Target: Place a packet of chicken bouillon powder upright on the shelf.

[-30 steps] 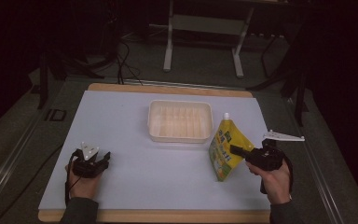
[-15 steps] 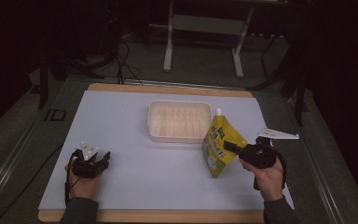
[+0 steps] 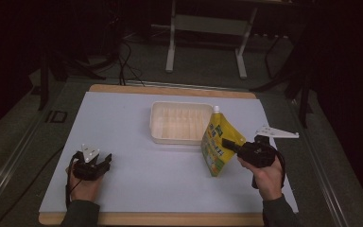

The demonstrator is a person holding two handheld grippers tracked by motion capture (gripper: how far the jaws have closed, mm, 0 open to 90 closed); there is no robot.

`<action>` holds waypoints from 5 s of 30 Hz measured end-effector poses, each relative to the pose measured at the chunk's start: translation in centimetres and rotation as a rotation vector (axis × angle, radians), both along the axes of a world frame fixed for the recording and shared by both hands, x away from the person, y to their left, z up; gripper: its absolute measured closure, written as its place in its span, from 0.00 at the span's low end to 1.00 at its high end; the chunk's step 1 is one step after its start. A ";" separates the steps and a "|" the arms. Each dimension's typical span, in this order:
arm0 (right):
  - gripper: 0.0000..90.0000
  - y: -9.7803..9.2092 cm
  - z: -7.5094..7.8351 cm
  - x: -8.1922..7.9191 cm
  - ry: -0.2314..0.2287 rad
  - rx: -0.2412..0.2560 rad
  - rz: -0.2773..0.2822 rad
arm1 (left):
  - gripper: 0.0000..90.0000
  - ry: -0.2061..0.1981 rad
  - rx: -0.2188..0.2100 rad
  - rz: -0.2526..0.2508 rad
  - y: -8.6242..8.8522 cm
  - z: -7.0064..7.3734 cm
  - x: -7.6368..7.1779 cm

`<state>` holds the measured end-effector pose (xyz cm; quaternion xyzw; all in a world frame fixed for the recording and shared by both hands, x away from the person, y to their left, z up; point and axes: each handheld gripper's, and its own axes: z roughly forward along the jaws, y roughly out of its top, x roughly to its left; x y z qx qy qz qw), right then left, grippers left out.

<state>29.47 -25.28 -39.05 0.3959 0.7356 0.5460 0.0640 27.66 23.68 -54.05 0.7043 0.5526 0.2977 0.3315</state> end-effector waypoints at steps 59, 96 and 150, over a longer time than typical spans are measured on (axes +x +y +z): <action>1.00 4.8 2.0 3.4 -0.072 0.064 -0.039 | 0.54 0.000 -0.009 0.002 0.1 0.0 0.0; 1.00 6.5 0.9 5.4 -0.162 0.079 -0.113 | 0.54 0.000 -0.013 0.003 0.1 0.0 0.0; 1.00 8.3 0.3 9.0 -0.234 0.047 -0.237 | 0.54 -0.002 -0.023 0.008 0.2 0.0 0.0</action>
